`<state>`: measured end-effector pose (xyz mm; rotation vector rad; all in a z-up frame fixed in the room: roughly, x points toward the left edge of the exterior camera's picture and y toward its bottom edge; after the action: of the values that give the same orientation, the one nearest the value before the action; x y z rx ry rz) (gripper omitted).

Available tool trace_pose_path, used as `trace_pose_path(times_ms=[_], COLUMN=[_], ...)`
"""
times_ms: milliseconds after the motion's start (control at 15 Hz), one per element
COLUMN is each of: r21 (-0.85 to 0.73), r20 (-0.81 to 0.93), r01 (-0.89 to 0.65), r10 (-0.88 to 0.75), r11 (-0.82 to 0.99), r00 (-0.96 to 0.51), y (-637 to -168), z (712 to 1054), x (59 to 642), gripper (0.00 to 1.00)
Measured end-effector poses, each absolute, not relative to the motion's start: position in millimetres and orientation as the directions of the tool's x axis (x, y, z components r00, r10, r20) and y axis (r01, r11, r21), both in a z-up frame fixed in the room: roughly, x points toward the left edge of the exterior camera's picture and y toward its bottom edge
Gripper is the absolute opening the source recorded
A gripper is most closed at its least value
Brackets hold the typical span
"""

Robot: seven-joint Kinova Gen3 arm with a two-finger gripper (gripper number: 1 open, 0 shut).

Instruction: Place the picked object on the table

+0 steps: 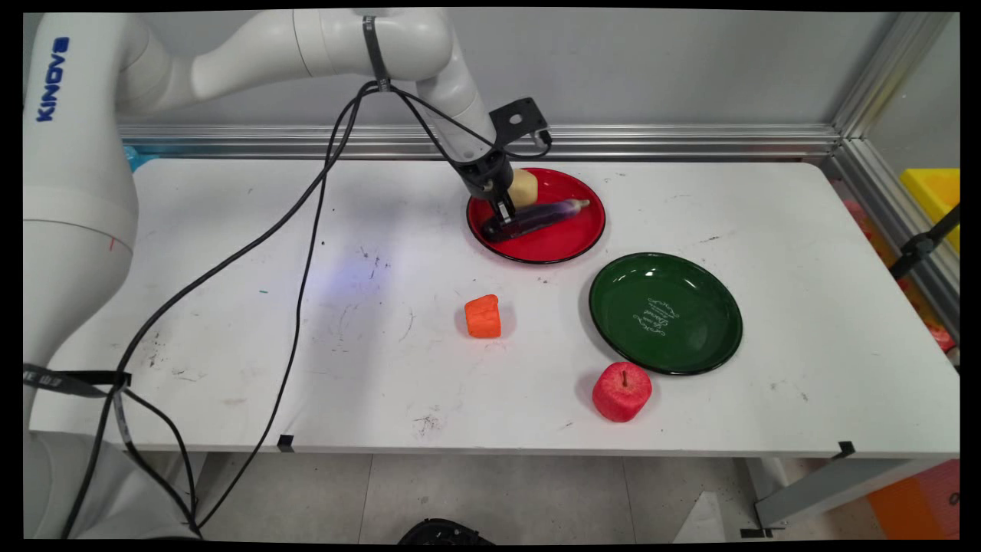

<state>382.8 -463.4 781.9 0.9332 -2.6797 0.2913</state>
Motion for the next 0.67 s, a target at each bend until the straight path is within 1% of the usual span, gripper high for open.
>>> trace_pose_path(times_ms=[400,667], r21=[-0.086,-0.09], r20=[0.335,0.344], r01=[-0.624,-0.602], r10=[-0.568,-0.542], r11=[0.776,0.794], r00=[-0.752,-0.767], y=[-462,-458], z=[780,792], x=[381,372], gripper=[0.0,0.0])
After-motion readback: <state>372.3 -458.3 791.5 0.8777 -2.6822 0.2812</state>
